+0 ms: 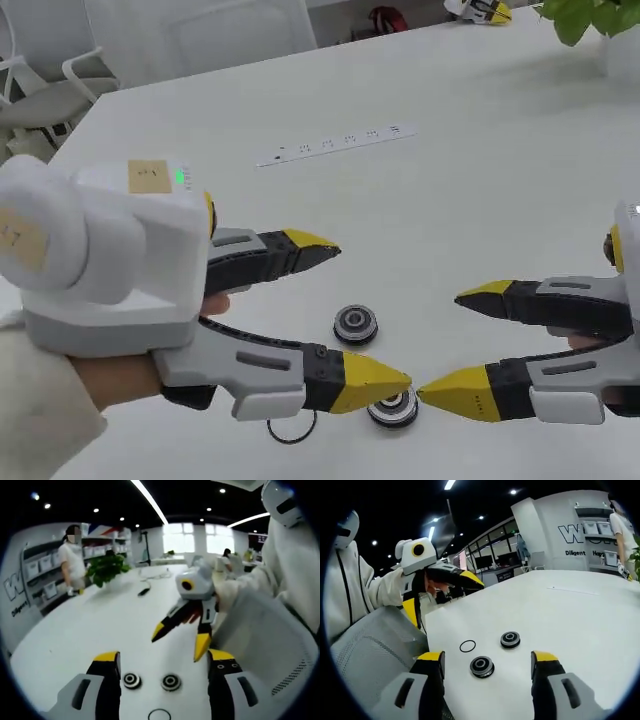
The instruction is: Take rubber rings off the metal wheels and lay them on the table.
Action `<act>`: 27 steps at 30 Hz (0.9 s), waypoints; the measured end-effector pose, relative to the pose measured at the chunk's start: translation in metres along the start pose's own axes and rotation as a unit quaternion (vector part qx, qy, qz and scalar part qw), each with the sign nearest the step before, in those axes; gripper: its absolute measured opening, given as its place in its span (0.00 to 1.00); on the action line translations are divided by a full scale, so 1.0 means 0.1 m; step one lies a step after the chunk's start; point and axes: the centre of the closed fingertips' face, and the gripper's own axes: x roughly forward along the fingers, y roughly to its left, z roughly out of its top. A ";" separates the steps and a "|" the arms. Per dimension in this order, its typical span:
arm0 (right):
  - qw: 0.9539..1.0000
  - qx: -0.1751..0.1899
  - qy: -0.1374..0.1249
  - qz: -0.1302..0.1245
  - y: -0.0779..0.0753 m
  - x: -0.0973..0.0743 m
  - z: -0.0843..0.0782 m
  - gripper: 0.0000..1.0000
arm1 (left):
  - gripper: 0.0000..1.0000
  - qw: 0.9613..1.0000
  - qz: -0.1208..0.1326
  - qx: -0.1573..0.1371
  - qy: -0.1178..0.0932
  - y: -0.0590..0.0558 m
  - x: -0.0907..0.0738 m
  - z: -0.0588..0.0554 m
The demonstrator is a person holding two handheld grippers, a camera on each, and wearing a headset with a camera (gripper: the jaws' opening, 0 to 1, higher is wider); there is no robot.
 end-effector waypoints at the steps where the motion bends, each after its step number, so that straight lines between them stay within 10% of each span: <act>1: 1.000 -0.003 0.004 0.002 0.00 0.01 -0.02 0.64 | 0.70 1.000 0.000 -0.003 0.001 0.00 0.01 -0.02; 27: 0.996 -0.034 0.075 0.047 0.07 0.24 -0.37 0.40 | 0.37 0.999 0.005 -0.042 0.026 -0.07 0.41 -0.63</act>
